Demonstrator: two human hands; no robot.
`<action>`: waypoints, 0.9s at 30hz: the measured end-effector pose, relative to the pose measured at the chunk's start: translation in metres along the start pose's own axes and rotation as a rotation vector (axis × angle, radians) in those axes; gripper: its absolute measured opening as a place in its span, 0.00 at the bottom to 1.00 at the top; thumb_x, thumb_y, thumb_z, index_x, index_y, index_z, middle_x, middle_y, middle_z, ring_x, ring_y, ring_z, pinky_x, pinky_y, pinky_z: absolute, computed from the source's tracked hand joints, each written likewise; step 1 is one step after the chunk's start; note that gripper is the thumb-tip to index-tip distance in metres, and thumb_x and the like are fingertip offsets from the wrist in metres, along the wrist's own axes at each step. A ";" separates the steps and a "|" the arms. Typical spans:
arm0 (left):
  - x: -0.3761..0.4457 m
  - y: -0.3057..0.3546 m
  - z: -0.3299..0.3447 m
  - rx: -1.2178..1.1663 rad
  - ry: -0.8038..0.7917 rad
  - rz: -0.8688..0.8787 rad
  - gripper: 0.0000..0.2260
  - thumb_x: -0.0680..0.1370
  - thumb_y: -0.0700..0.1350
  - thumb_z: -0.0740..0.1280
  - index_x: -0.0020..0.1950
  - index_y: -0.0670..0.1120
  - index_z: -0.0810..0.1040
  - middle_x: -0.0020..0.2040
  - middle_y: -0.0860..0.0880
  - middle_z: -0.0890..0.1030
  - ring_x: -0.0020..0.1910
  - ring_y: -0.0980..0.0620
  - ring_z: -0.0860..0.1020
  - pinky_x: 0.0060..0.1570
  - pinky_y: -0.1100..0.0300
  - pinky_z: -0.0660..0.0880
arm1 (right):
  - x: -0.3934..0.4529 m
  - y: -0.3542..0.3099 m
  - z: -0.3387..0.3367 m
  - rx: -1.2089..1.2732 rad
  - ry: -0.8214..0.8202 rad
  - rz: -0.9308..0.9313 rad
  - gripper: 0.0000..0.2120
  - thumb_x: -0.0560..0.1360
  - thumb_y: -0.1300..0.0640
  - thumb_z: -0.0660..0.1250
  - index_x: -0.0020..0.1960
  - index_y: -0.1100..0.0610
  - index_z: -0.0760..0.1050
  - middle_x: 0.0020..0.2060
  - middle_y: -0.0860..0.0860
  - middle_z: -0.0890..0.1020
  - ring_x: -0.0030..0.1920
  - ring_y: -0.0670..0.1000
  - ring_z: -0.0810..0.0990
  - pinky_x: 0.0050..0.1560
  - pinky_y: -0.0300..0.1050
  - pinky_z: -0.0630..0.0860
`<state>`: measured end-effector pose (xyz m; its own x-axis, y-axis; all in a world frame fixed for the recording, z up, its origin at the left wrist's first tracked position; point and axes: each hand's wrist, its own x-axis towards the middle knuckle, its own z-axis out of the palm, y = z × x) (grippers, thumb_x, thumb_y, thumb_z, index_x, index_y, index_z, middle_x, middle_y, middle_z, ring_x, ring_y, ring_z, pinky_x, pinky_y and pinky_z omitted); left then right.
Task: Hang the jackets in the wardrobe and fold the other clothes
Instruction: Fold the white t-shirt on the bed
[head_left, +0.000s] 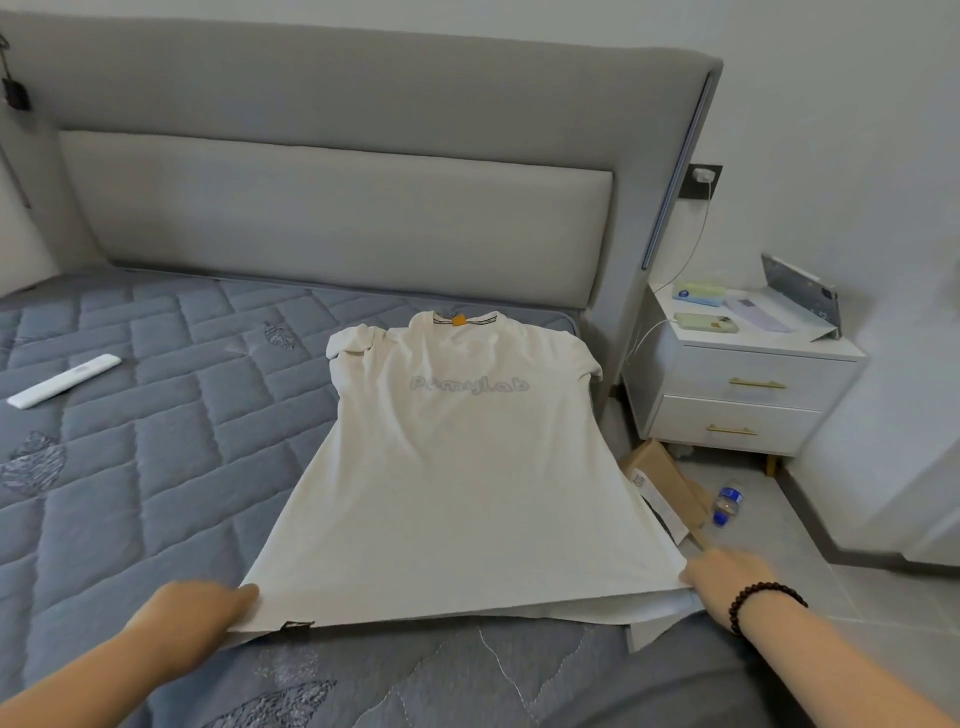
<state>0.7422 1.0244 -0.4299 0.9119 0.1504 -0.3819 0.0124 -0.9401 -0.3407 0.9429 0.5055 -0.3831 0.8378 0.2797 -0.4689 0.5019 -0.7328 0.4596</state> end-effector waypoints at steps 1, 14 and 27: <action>-0.001 -0.001 -0.003 -0.032 -0.011 -0.008 0.16 0.80 0.53 0.55 0.68 0.56 0.65 0.61 0.52 0.78 0.60 0.49 0.77 0.55 0.58 0.71 | 0.002 -0.001 -0.002 0.000 0.008 0.012 0.14 0.79 0.63 0.56 0.60 0.55 0.76 0.57 0.52 0.79 0.57 0.52 0.78 0.55 0.42 0.73; 0.106 0.035 -0.080 -0.661 0.144 0.042 0.12 0.81 0.56 0.57 0.41 0.52 0.70 0.41 0.54 0.78 0.41 0.54 0.77 0.41 0.61 0.73 | 0.053 -0.035 -0.019 0.300 -0.103 0.117 0.08 0.76 0.59 0.56 0.45 0.51 0.72 0.54 0.50 0.80 0.53 0.49 0.79 0.49 0.39 0.75; 0.345 0.145 -0.143 -0.639 0.206 -0.092 0.26 0.82 0.58 0.45 0.79 0.53 0.49 0.80 0.46 0.44 0.79 0.46 0.41 0.74 0.40 0.42 | 0.217 0.008 -0.037 1.468 0.176 0.371 0.11 0.76 0.60 0.60 0.42 0.49 0.78 0.45 0.46 0.81 0.44 0.45 0.76 0.40 0.33 0.70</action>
<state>1.1175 0.8965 -0.4878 0.9543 0.2367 -0.1822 0.2761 -0.9319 0.2351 1.1363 0.5830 -0.4534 0.9319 -0.0627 -0.3572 -0.2976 -0.6953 -0.6543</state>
